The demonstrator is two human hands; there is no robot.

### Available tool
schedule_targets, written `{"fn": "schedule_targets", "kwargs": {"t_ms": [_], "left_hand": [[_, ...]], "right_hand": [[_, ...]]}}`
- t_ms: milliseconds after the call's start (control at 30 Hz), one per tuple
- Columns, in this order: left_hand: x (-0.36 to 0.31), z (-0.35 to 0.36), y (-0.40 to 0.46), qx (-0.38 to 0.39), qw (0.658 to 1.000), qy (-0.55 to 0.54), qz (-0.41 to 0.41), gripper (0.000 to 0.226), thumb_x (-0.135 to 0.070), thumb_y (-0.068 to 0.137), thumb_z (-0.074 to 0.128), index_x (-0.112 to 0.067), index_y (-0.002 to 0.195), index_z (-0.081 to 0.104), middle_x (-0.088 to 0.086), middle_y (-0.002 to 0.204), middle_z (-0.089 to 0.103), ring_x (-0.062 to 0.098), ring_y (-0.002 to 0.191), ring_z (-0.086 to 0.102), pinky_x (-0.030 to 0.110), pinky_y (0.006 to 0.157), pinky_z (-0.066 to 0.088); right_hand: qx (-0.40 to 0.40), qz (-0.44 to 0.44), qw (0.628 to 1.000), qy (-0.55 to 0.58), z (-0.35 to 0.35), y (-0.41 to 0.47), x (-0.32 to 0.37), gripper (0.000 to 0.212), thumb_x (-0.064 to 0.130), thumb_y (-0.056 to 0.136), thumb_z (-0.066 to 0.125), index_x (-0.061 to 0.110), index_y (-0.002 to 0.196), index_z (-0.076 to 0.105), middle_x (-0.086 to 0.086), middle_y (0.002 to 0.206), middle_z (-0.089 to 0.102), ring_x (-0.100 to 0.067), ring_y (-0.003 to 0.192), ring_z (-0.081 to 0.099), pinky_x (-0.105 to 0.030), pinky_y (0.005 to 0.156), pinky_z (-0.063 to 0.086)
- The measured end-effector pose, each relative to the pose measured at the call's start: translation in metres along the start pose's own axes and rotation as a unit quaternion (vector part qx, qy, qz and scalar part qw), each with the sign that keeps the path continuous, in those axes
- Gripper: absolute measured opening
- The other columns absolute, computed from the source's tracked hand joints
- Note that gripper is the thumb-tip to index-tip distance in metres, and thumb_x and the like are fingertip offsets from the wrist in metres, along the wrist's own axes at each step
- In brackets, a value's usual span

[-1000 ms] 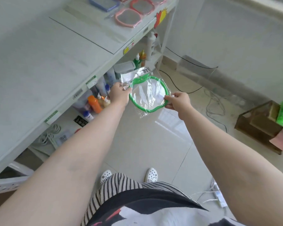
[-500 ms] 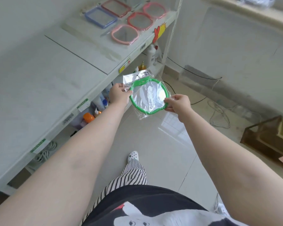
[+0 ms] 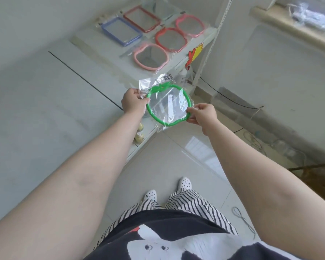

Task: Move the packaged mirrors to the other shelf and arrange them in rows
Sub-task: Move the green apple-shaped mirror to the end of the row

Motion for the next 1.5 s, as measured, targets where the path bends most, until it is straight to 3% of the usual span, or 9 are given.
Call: {"fn": "schedule_targets", "kwargs": {"t_ms": [200,300,500,600,700,800,900,1300,1500], "left_hand": [[-0.015,0.005,0.037,-0.064,0.997,-0.009,-0.032,0.035,-0.008,0.074,0.077,-0.011,0.106,0.061,0.0,0.096,0.067,0.018,0.086,0.065,0.027,0.074,0.055],[-0.025,0.007,0.053,-0.098,0.993,-0.027,-0.052,0.036,-0.005,0.073,0.076,-0.009,0.106,0.061,-0.002,0.09,0.063,0.018,0.084,0.063,0.031,0.087,0.054],[-0.035,0.012,0.08,-0.194,0.972,-0.091,-0.1,0.038,-0.001,0.071,0.074,-0.006,0.106,0.062,0.002,0.09,0.067,0.019,0.081,0.064,0.038,0.088,0.056],[-0.029,0.003,0.084,-0.235,0.959,-0.096,-0.122,0.037,0.0,0.073,0.073,-0.006,0.108,0.062,0.003,0.092,0.067,0.017,0.081,0.062,0.036,0.088,0.056],[-0.022,-0.011,0.09,-0.266,0.95,-0.095,-0.135,0.037,0.001,0.073,0.072,-0.005,0.108,0.062,0.006,0.096,0.069,0.018,0.081,0.062,0.034,0.088,0.056],[-0.015,-0.028,0.102,-0.29,0.942,-0.077,-0.148,0.036,-0.001,0.074,0.072,-0.006,0.109,0.062,0.006,0.104,0.07,0.016,0.082,0.06,0.028,0.086,0.053],[-0.008,-0.04,0.118,-0.305,0.937,-0.066,-0.156,0.035,-0.001,0.074,0.071,-0.005,0.108,0.063,0.009,0.108,0.071,0.016,0.082,0.059,0.025,0.082,0.051],[0.002,-0.038,0.172,-0.255,0.951,-0.034,-0.171,0.034,0.0,0.077,0.069,-0.005,0.11,0.063,0.01,0.106,0.072,0.017,0.082,0.06,0.026,0.083,0.049],[0.011,-0.032,0.175,-0.252,0.95,0.002,-0.184,0.034,-0.004,0.079,0.067,-0.009,0.112,0.061,-0.009,0.074,0.056,0.022,0.092,0.064,0.025,0.085,0.047]], "right_hand": [[0.053,-0.016,0.997,-0.045,0.019,0.059,0.037,0.008,0.005,0.083,0.068,0.003,0.082,0.06,-0.018,0.081,0.062,-0.022,0.059,0.064,-0.038,0.073,0.062],[0.086,-0.036,0.993,-0.073,0.027,0.084,0.062,0.005,0.004,0.084,0.065,0.002,0.085,0.061,-0.019,0.082,0.063,-0.021,0.061,0.065,-0.032,0.066,0.063],[0.171,-0.064,0.972,-0.15,0.048,0.14,0.116,0.006,0.01,0.086,0.064,0.008,0.08,0.061,-0.013,0.074,0.07,-0.026,0.063,0.073,-0.054,0.079,0.059],[0.22,-0.068,0.96,-0.163,0.066,0.145,0.122,0.002,0.006,0.087,0.062,0.007,0.086,0.061,-0.017,0.083,0.067,-0.014,0.046,0.067,-0.03,0.055,0.061],[0.257,-0.056,0.951,-0.159,0.086,0.147,0.124,0.004,0.004,0.088,0.061,0.007,0.088,0.059,-0.016,0.084,0.063,-0.009,0.04,0.064,-0.014,0.034,0.044],[0.283,-0.047,0.947,-0.144,0.111,0.153,0.126,0.005,0.0,0.085,0.063,0.005,0.083,0.061,-0.015,0.079,0.062,-0.013,0.045,0.065,-0.019,0.049,0.056],[0.285,-0.035,0.945,-0.158,0.135,0.16,0.128,0.009,0.0,0.082,0.067,0.006,0.084,0.06,-0.015,0.074,0.063,-0.017,0.046,0.066,-0.036,0.073,0.062],[0.199,-0.03,0.947,-0.25,0.173,0.186,0.12,0.027,0.007,0.078,0.07,0.014,0.062,0.049,-0.012,0.061,0.062,-0.031,0.063,0.069,-0.047,0.079,0.06],[0.2,-0.044,0.936,-0.286,0.174,0.193,0.115,0.031,0.01,0.081,0.07,0.013,0.061,0.046,-0.009,0.056,0.061,-0.034,0.063,0.071,-0.051,0.076,0.06]]}}
Point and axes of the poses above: each hand's wrist, its own y-axis towards the middle knuckle, its own z-axis out of the palm, x = y × z, the point moved 1 cm from there along y, towards the middle knuckle
